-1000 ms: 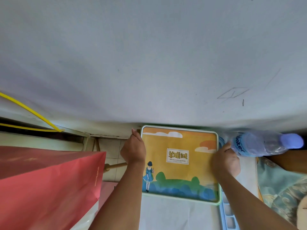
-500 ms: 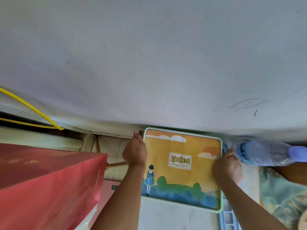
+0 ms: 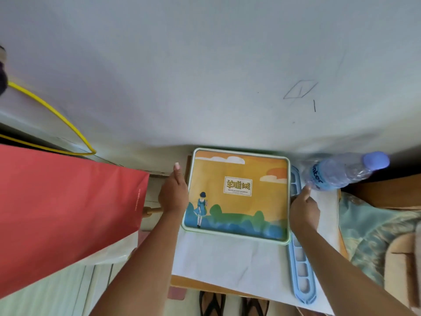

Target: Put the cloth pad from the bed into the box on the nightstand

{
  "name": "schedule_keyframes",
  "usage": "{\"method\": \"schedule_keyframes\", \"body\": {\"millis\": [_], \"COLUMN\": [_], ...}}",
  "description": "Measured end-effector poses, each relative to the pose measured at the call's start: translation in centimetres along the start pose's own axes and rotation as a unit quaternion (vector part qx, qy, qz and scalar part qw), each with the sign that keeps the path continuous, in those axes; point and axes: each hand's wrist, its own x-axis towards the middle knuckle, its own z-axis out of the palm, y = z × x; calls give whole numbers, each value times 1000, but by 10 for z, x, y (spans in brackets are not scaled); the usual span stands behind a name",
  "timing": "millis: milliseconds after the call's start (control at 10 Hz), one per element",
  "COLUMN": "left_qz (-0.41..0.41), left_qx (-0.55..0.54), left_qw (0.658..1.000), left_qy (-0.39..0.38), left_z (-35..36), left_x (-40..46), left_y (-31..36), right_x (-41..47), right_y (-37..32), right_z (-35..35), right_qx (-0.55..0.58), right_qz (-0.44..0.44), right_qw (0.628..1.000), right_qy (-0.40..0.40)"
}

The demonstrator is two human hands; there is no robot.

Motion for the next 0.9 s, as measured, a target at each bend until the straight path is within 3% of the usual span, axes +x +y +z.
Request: {"method": "schedule_keyframes", "body": {"millis": [100,300,500,600,700,800,900], "left_qz": [-17,-70,-52,-28,7,137,222], "left_qx": [18,8,51,74,126,298,348], "left_qw": [1000,997,995,996,992,944,906], "left_qy": [6,28,62,38,-1,-31,-91], "left_z": [-5,2,14,9,2,-24,-38], "left_x": [-28,-47,-41,-45,-44,-50,-67], "left_y": [-7,-19,-24,-20,-19,-17,-14], "right_x": [-26,-46,-34,-37,-39,-50,-65], "right_y": [21,42,45,39,36,38,43], "right_z": [-1,10,22,14,3,-21,-34], "right_qx": [-30,28,11,-42,-99,-159,-179], "right_qz": [14,87,85,67,45,25,5], "right_qw": [999,994,993,996,994,984,979], "right_qy": [6,53,76,42,-13,-78,-98]}}
